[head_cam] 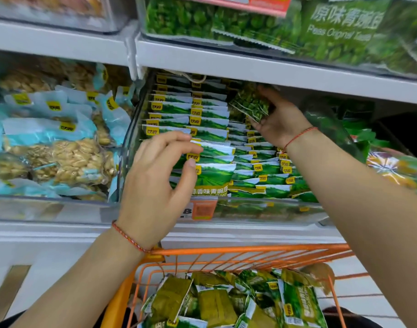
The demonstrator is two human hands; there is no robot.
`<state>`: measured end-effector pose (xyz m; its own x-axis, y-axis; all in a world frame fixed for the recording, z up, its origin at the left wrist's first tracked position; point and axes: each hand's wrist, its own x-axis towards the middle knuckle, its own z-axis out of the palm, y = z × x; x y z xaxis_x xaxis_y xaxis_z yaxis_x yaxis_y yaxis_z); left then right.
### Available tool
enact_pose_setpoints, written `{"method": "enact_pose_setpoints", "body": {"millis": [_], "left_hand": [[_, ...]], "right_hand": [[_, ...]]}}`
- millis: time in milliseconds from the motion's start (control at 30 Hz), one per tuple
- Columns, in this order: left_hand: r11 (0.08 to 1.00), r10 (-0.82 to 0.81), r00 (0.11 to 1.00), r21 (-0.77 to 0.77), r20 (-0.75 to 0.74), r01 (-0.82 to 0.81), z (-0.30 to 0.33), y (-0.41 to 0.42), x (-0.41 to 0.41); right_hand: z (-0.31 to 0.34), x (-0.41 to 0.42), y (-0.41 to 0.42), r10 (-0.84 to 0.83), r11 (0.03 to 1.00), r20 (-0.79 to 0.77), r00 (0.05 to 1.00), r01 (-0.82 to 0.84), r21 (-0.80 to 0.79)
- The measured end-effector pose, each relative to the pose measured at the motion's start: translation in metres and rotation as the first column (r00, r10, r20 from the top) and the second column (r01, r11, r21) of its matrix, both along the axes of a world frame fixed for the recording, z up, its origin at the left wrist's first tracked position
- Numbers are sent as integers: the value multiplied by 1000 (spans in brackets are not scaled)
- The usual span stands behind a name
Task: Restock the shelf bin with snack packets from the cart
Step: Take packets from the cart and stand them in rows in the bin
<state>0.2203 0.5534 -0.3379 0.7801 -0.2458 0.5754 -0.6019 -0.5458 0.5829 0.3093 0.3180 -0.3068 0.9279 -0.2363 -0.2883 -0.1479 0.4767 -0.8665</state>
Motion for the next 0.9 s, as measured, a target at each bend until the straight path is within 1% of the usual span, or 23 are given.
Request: {"method": "enact_pose_setpoints", "body": {"millis": [133,233,333,467,533,567,700,733,767,800,867,900], "left_hand": [[1000,10,1000,20,1,-10,0,0,0],[1000,10,1000,22,-1,-10,-1,1,1],[1000,3,1000,11,-3,-3,-2,1,0],[1000,1,1000,7,-5,-1,-2,0,0],[1000,0,1000,7,-1,0,-2,0,1],[1000,0,1000,8,2,-1,-3,0,1],[1000,0,1000,14,1,0,-3,0,0],[1000,-1,1000,17,1,1,-3,0,0],[1000,-3,1000,19,0,3,-3,0,0],[1000,-3,1000,21,0,3,-3,0,1],[1000,-2,1000,26,1,2,-4,1,1],[1000,-2,1000,25,2,2,-4,0,1]], "right_hand": [[-9,-8,-9,5,999,-11,1000,-5,-52],[-12,-13,-12,-3,979,-10,1000,1,-203],[-15,-15,-10,62,940,27,998,-49,-337],[-16,-7,6,108,861,-17,994,-101,-499],[-18,-2,12,57,813,-38,998,-68,-578],[-21,1,13,27,798,-39,999,-45,-601],[-26,5,19,-23,844,29,999,35,-536],[-27,6,19,-28,839,33,999,41,-543],[-28,6,19,-26,820,23,999,34,-571],[-30,6,19,-7,781,5,1000,9,-625],[-32,6,17,64,698,-51,997,-81,-712],[-33,6,16,78,672,-75,994,-108,-733]]}}
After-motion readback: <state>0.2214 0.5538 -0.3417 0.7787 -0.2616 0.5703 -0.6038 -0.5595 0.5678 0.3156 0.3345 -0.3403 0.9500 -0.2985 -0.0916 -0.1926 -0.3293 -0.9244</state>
